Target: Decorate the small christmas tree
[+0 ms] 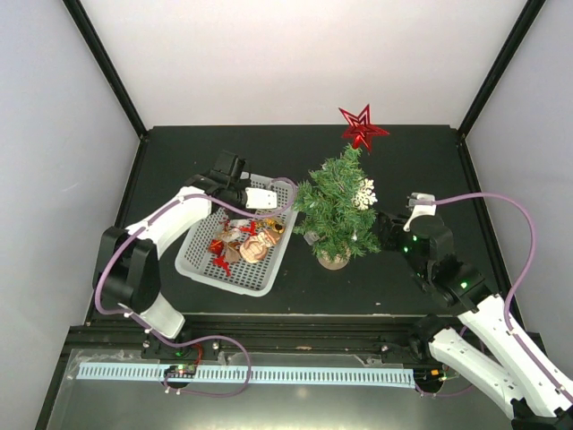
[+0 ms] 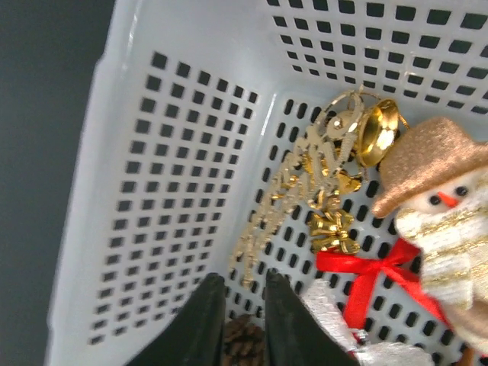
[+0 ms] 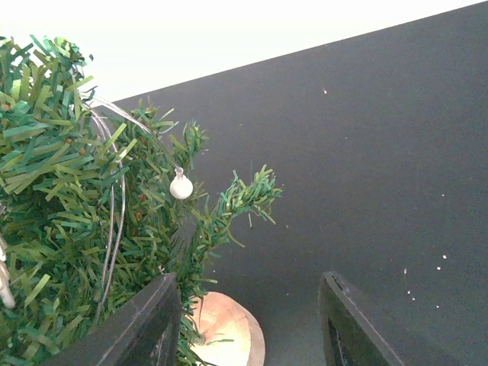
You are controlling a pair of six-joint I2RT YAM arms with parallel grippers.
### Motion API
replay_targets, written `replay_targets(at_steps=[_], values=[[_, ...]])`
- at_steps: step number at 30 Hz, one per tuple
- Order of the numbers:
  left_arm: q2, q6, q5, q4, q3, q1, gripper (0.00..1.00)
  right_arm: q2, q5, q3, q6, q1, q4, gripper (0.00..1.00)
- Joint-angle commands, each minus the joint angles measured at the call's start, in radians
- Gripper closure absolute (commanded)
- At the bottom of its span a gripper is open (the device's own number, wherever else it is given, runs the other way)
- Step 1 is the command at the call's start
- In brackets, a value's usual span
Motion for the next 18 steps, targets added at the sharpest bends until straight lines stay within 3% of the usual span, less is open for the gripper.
replay_targets(at_steps=[1,3,6,18], values=[[0.019,0.044,-0.012,0.008,-0.034,0.008,0.78,-0.006,-0.014,-0.010,-0.001,-0.006,0.007,0.50],[0.035,0.085,-0.029,0.020,-0.049,0.008,0.67,-0.006,-0.013,-0.011,-0.003,-0.006,0.004,0.49],[0.058,0.124,-0.040,0.018,-0.042,0.011,0.60,-0.005,-0.006,-0.013,-0.003,-0.007,0.002,0.49],[0.164,0.158,-0.064,0.060,0.020,0.011,0.66,0.002,-0.007,-0.031,0.001,-0.009,0.011,0.49]])
